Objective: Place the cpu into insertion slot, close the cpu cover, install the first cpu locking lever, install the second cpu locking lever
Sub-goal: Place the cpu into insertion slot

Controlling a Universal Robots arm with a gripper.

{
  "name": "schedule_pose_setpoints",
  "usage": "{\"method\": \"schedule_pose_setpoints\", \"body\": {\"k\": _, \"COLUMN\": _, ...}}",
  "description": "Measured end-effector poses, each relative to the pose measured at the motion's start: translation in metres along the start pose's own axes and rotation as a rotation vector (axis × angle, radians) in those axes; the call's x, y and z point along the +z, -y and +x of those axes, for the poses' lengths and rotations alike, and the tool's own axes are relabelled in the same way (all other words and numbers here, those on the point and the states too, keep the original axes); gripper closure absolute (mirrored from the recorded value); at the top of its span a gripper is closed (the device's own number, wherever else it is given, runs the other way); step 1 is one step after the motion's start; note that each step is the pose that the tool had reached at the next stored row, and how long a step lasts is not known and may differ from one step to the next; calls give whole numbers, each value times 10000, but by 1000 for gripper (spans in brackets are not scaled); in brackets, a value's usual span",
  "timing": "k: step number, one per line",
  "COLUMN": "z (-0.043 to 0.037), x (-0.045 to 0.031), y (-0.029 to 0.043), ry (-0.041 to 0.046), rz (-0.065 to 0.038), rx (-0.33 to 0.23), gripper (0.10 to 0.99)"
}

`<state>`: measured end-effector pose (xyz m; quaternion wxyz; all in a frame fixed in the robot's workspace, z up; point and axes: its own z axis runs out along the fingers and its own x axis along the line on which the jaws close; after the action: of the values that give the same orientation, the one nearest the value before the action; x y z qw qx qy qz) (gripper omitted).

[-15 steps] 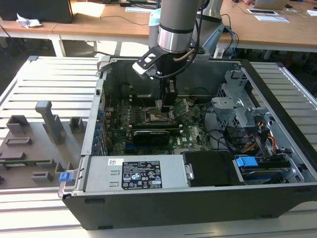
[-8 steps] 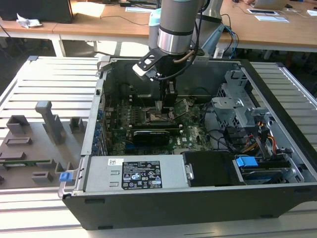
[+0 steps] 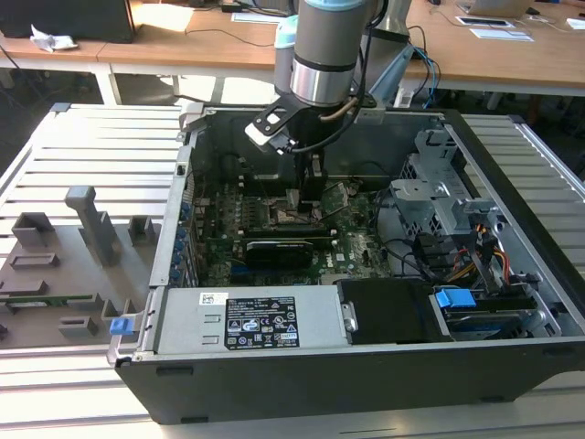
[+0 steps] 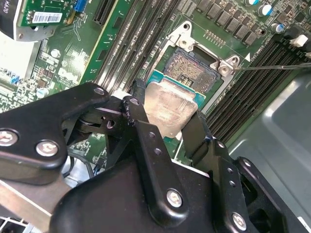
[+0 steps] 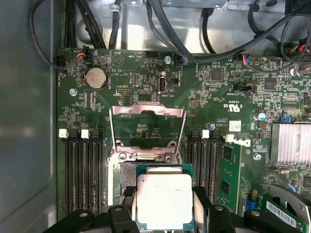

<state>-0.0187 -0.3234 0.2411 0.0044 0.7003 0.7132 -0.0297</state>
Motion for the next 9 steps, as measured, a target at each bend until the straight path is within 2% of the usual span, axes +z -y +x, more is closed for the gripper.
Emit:
{"method": "schedule_pose_setpoints", "body": {"k": 7, "z": 6, "x": 76, "y": -2, "ry": 0, "rz": 0, "rx": 2, "gripper": 545}}
{"method": "schedule_pose_setpoints", "body": {"k": 9, "z": 38, "x": 101, "y": -4, "ry": -29, "rz": -1, "rx": -1, "gripper": 545}}
